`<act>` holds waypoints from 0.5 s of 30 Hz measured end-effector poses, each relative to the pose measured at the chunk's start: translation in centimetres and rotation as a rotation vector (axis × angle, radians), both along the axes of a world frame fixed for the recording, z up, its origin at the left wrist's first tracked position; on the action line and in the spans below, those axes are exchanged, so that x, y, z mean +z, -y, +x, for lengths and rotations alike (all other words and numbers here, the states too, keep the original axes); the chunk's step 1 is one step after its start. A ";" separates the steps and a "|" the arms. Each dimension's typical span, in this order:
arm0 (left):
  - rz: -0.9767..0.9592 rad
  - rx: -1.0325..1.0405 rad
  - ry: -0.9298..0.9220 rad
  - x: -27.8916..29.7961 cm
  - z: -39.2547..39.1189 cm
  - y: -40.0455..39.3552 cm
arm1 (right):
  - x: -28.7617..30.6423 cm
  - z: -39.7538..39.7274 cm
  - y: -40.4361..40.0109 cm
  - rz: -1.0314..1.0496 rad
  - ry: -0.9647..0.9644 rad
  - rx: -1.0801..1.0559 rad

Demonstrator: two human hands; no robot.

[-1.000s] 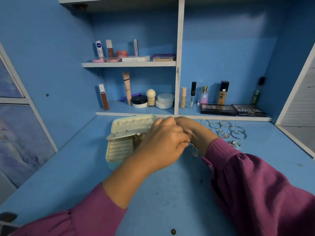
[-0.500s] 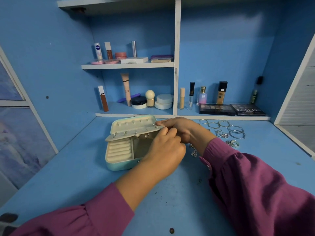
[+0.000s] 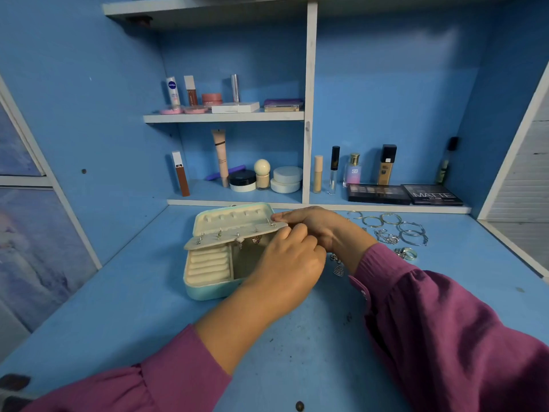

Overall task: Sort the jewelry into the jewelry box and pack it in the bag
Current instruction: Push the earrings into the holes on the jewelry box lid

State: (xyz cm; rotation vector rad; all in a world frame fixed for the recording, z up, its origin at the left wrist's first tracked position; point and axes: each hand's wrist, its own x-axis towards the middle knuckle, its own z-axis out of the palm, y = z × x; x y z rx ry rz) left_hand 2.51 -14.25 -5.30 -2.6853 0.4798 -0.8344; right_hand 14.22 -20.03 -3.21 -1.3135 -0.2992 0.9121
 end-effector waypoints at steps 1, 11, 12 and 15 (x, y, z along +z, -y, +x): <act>-0.016 -0.011 0.021 0.0 -0.1 -0.1 | 0.0 0.0 0.0 0.002 -0.001 -0.005; -0.373 0.101 0.135 3.2 0.4 -2.6 | -0.1 0.1 0.1 0.016 0.060 -0.090; -0.417 0.175 0.095 4.0 0.5 -3.1 | -0.2 0.1 -0.1 0.026 0.045 -0.072; -0.572 0.349 -0.019 5.6 1.5 -5.6 | -0.4 0.3 -0.4 0.001 0.031 -0.031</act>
